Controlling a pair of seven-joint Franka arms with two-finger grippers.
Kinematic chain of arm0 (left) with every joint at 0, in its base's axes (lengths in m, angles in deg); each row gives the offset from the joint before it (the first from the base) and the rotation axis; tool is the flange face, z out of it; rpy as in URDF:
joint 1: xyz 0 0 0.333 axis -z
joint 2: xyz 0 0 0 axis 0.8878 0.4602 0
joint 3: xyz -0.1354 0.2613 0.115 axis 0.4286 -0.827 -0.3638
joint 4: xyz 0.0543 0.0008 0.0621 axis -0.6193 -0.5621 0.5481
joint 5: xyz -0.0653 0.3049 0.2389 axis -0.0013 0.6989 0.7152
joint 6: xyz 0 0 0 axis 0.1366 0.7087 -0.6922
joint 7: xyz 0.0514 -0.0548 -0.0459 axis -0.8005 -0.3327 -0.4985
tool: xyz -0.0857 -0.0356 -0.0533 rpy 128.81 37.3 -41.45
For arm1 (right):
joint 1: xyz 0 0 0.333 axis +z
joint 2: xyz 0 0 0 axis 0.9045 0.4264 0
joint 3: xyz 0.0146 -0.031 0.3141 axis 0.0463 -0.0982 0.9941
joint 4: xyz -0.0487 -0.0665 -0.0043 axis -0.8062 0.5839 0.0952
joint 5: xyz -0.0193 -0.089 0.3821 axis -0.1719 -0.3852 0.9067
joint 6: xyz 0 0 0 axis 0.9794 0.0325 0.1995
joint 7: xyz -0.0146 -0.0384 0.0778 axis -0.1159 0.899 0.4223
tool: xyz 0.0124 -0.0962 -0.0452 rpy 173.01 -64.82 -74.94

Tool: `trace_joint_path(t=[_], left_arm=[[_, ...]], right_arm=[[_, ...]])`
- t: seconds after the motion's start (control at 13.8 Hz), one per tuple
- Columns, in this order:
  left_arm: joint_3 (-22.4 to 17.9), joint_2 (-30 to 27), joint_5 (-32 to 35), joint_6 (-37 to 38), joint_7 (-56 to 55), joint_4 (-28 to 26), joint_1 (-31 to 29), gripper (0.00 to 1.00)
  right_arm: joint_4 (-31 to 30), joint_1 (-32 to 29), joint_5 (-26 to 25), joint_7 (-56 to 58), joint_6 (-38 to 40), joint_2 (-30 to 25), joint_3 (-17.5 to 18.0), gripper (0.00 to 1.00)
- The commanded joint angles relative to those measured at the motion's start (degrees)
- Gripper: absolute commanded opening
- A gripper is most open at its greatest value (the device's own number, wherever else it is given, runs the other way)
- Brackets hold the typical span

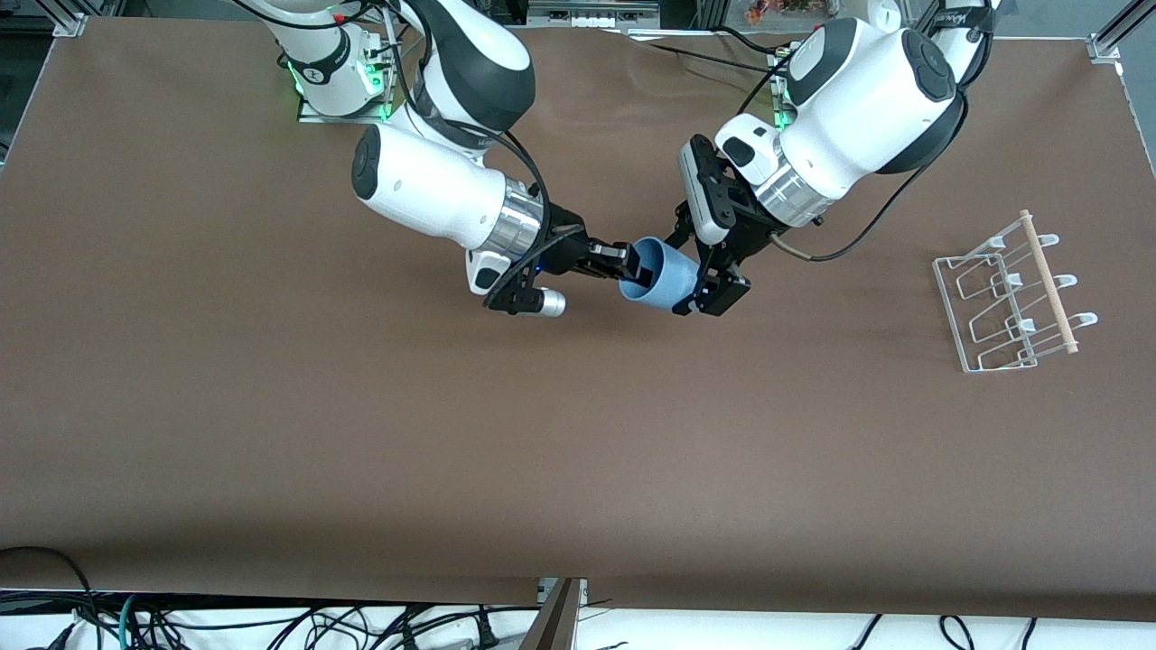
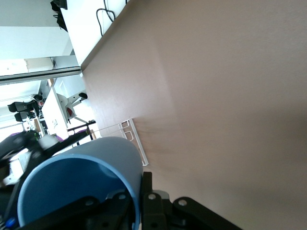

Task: Transfer cup to left arm and place on rack
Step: 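Grasp the cup rim with the left gripper from the right gripper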

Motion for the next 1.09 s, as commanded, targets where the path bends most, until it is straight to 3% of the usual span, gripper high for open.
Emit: trace_joint_path(t=[0.0,0.14,0.22,0.29,0.36,0.87,0.94,1.01], left_arm=[[0.3,1.2,-0.8,-2.5,1.1,-0.4,0.0,1.0],[0.5,1.1,-0.3,-2.4,-1.2,-0.1,0.0,0.97],[0.6,1.1,-0.2,-2.4,-1.4,-0.1,0.0,0.58],[0.6,1.2,-0.2,-2.4,-2.0,0.0,0.0,0.1],[0.7,1.2,-0.2,-2.3,-3.0,0.0,0.0,0.0],[0.7,1.0,-0.2,-1.9,-3.8,0.2,0.0,0.0],[0.7,0.9,-0.2,-1.8,-3.7,0.2,-0.3,0.0],[0.7,0.8,-0.2,-1.6,-3.6,0.2,-0.6,0.0]], right_arm=[[0.6,0.4,1.2,-1.0,0.2,-1.1,-0.2,0.0],[0.6,0.4,1.2,-1.1,0.2,-1.4,-0.2,0.0],[0.6,0.3,1.2,-1.0,0.2,-1.5,-0.2,0.0],[0.6,0.3,1.2,-1.0,0.2,-1.6,-0.2,0.0],[0.6,0.3,1.2,-1.1,0.2,-1.6,-0.2,0.0],[0.6,0.2,1.2,-1.1,0.2,-1.6,-0.3,0.0],[0.6,0.3,1.2,-1.0,0.2,-1.9,-0.3,0.16],[0.6,0.3,0.3,-0.9,0.2,-2.0,-0.4,0.97]])
